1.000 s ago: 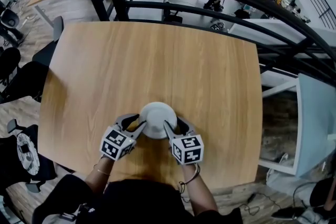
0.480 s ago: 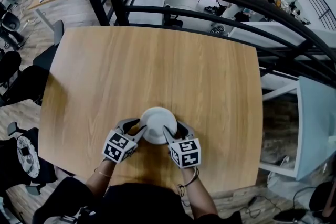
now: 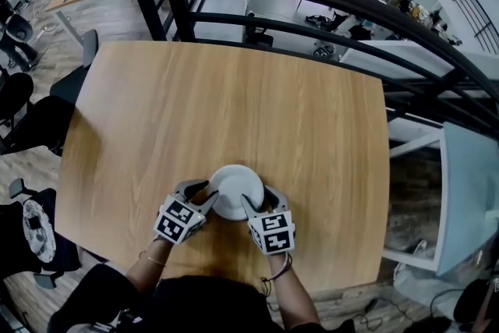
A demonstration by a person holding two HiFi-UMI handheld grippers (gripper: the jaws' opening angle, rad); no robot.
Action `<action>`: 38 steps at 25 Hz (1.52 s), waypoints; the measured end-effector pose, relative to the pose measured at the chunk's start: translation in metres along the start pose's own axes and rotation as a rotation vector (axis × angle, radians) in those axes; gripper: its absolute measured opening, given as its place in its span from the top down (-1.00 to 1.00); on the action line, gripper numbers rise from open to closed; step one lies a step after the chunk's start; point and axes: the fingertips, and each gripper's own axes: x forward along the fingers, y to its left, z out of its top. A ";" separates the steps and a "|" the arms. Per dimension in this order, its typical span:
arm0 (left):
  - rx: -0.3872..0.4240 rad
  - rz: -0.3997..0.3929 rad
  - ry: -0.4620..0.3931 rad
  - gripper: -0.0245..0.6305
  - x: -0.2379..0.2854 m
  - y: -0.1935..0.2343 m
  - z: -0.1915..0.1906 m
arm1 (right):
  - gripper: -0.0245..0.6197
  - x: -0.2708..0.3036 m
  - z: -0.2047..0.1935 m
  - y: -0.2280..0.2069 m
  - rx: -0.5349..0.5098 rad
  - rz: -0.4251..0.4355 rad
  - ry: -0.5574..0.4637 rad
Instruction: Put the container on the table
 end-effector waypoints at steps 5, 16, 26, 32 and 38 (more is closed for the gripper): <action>0.015 0.003 0.015 0.53 0.002 -0.001 -0.002 | 0.17 -0.003 -0.001 0.004 -0.011 0.005 0.041; 0.027 0.044 0.011 0.51 -0.003 0.005 0.000 | 0.11 -0.008 0.001 0.000 -0.014 -0.019 0.032; 0.035 0.062 -0.053 0.52 -0.015 0.001 0.017 | 0.42 -0.019 0.021 0.005 -0.011 -0.008 -0.102; 0.042 0.087 -0.111 0.78 -0.033 -0.005 0.031 | 0.79 -0.038 0.033 0.014 -0.006 -0.003 -0.172; 0.049 0.085 -0.170 0.82 -0.058 -0.025 0.045 | 0.82 -0.068 0.050 0.023 0.002 -0.013 -0.238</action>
